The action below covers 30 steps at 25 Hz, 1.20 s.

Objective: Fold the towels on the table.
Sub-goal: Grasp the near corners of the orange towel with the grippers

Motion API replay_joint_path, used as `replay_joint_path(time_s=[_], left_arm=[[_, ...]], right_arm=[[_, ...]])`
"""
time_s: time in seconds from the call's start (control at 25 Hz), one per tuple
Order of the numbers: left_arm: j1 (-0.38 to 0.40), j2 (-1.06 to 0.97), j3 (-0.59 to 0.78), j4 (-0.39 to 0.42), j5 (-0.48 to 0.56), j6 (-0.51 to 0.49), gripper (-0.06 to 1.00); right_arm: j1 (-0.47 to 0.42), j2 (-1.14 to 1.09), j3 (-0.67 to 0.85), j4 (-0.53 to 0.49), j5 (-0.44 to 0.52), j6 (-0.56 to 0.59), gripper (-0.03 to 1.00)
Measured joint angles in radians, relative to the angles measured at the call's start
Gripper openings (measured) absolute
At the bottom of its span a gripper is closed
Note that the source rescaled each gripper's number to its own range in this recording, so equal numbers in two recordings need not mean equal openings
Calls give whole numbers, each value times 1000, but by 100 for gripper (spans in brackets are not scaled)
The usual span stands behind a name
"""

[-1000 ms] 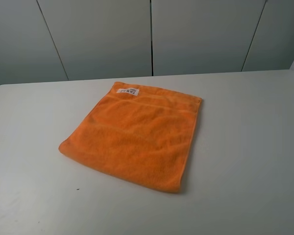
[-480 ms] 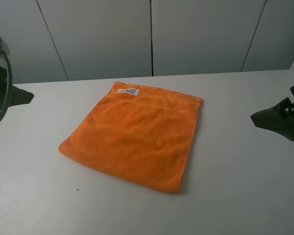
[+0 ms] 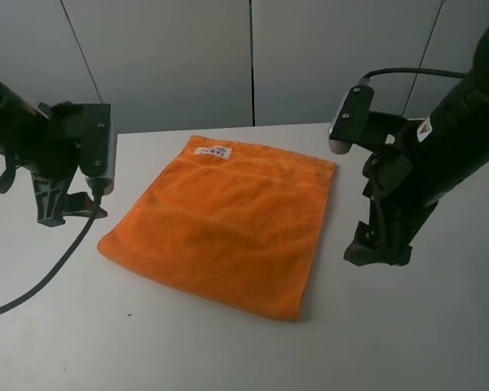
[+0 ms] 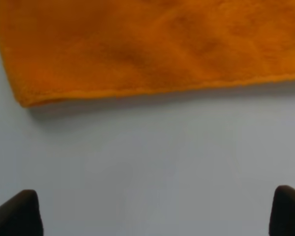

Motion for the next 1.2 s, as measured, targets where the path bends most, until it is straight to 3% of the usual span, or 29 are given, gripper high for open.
replay_joint_path(time_s=[0.12, 0.44, 1.04, 1.2], left_arm=[[-35, 55, -2, 90, 16, 0, 99], [-45, 174, -2, 191, 82, 38, 99], [-45, 252, 12, 189, 64, 178, 99], [-45, 253, 64, 214, -3, 183, 99]], right_arm=[[81, 86, -13, 0, -11, -9, 100], [241, 221, -29, 0, -107, -13, 100], [255, 430, -144, 108, -89, 38, 100], [255, 473, -153, 126, -87, 38, 100]])
